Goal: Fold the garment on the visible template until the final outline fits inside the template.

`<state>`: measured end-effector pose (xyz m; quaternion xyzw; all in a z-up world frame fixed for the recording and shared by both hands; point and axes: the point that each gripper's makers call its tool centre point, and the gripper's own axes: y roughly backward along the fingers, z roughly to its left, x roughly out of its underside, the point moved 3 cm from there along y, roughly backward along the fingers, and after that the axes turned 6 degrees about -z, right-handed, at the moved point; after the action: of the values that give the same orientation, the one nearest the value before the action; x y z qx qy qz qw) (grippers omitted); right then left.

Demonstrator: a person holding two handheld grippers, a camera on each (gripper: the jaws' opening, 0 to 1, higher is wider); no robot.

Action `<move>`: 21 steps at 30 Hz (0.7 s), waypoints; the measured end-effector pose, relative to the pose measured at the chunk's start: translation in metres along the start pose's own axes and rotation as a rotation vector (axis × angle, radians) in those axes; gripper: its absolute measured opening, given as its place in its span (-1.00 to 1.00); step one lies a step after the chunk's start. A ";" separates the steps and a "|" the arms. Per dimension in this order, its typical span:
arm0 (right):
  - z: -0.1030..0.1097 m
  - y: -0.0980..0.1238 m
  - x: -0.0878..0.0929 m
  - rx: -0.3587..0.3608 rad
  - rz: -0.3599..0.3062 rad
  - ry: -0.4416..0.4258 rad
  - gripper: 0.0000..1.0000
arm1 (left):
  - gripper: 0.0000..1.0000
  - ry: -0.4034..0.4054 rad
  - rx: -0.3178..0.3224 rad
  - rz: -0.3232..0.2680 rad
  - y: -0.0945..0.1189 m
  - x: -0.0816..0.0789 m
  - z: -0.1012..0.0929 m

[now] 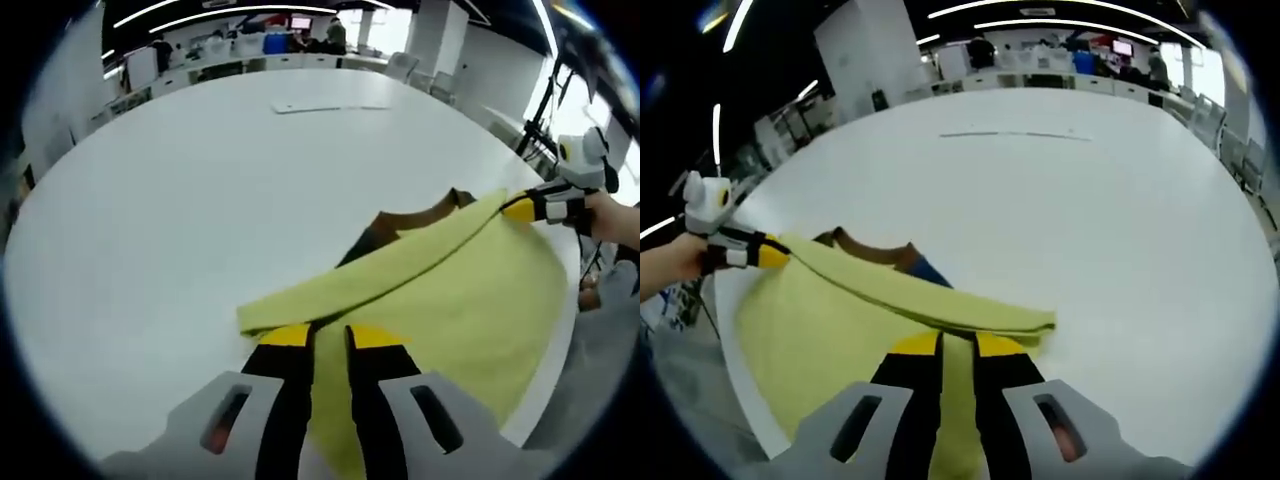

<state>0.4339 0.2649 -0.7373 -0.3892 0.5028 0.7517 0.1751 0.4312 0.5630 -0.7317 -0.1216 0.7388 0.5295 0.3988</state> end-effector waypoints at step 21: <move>-0.010 -0.016 -0.013 0.012 0.002 0.008 -0.76 | -0.82 0.012 0.001 -0.007 -0.011 -0.013 0.010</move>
<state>0.4570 0.2643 -0.7391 -0.3909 0.5082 0.7473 0.1745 0.4508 0.5640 -0.7315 -0.1275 0.7409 0.5270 0.3963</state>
